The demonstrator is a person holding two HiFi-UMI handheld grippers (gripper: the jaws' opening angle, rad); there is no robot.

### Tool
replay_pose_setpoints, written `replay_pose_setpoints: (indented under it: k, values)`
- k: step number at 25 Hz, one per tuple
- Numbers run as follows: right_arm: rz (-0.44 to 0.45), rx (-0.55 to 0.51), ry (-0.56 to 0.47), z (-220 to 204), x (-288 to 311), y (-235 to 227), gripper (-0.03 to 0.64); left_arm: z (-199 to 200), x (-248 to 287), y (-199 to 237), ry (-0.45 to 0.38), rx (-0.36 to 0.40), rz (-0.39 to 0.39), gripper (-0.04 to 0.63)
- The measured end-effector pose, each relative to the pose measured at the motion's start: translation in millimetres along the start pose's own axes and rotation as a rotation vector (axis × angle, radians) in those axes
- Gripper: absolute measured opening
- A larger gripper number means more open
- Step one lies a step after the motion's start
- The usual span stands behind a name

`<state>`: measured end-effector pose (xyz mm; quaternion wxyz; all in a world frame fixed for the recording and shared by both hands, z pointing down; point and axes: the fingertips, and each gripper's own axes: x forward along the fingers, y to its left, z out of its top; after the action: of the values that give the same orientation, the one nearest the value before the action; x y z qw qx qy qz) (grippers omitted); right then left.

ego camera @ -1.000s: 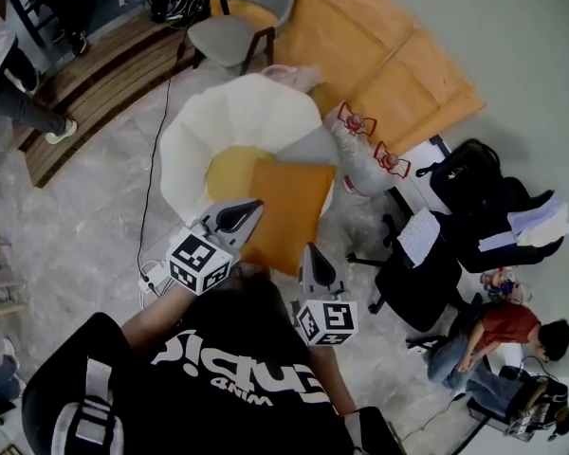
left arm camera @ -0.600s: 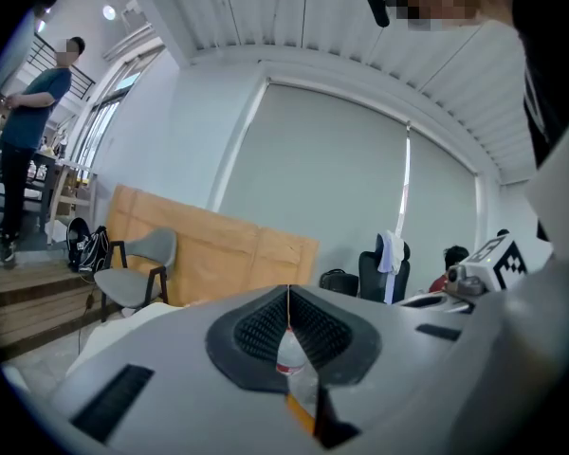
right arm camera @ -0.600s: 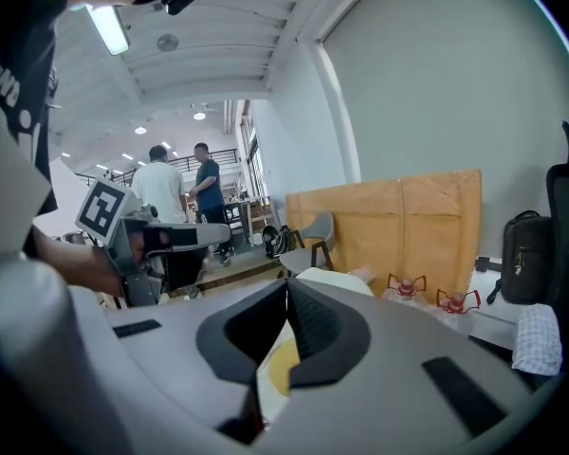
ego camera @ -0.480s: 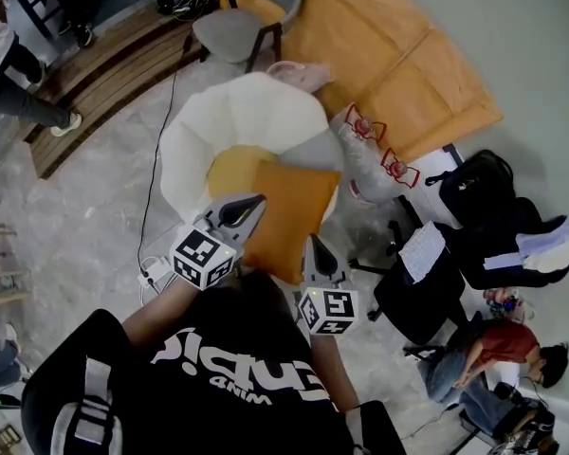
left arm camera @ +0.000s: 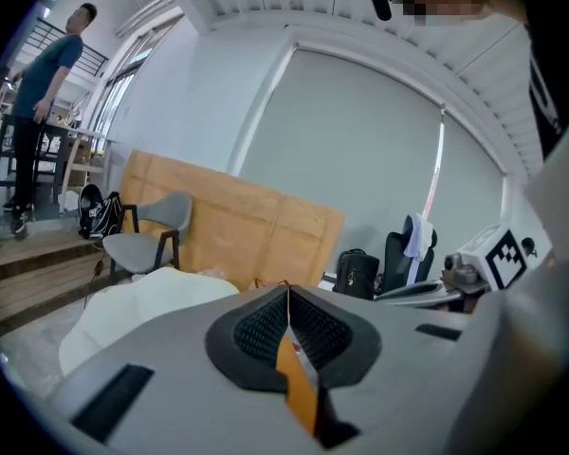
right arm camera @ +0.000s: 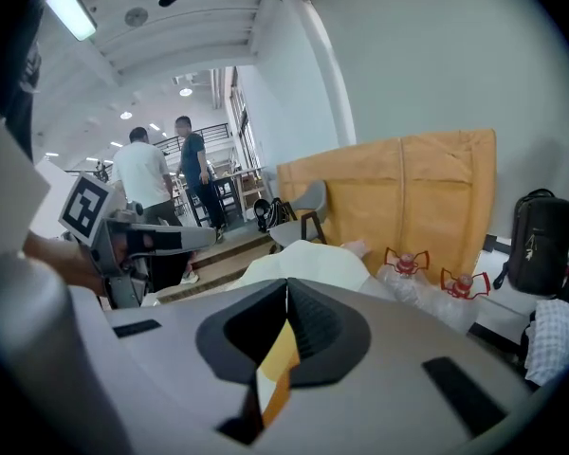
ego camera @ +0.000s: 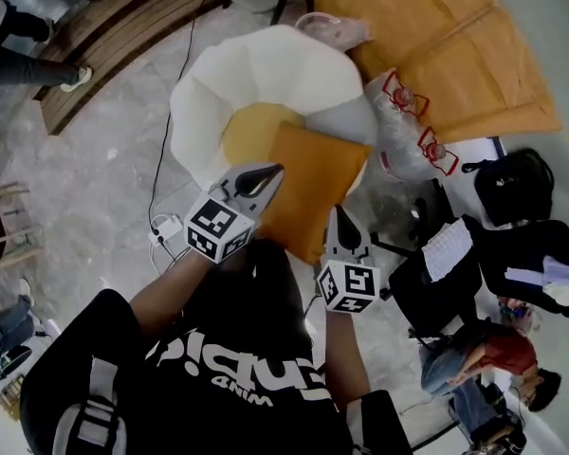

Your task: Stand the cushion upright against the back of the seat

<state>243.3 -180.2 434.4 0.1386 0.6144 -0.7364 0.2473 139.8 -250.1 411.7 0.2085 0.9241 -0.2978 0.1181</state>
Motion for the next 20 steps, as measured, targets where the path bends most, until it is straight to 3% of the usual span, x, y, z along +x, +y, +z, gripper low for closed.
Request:
replay_pose_setpoints:
  k: [10, 14, 15, 17, 20]
  values:
    - [-0.04, 0.015, 0.096, -74.2, 92.9, -58.9, 0.023, -120.7, 73.7, 63.7, 0.157, -0.072, 0.031, 0.011]
    - [-0.058, 0.018, 0.156, -117.9, 135.7, -72.5, 0.025, -172.7, 100.6, 86.6, 0.213, -0.123, 0.024, 0.089]
    - [-0.061, 0.024, 0.174, -130.3, 146.4, -76.0, 0.035, -185.1, 107.7, 93.4, 0.223, -0.129, 0.028, 0.091]
    - [-0.065, 0.046, 0.216, -156.7, 167.6, -82.5, 0.193, -210.8, 122.2, 107.5, 0.244, -0.141, 0.037, 0.101]
    - [-0.095, 0.059, 0.278, -196.4, 190.4, -93.3, 0.204, -250.9, 139.9, 124.7, 0.274, -0.172, 0.049, 0.11]
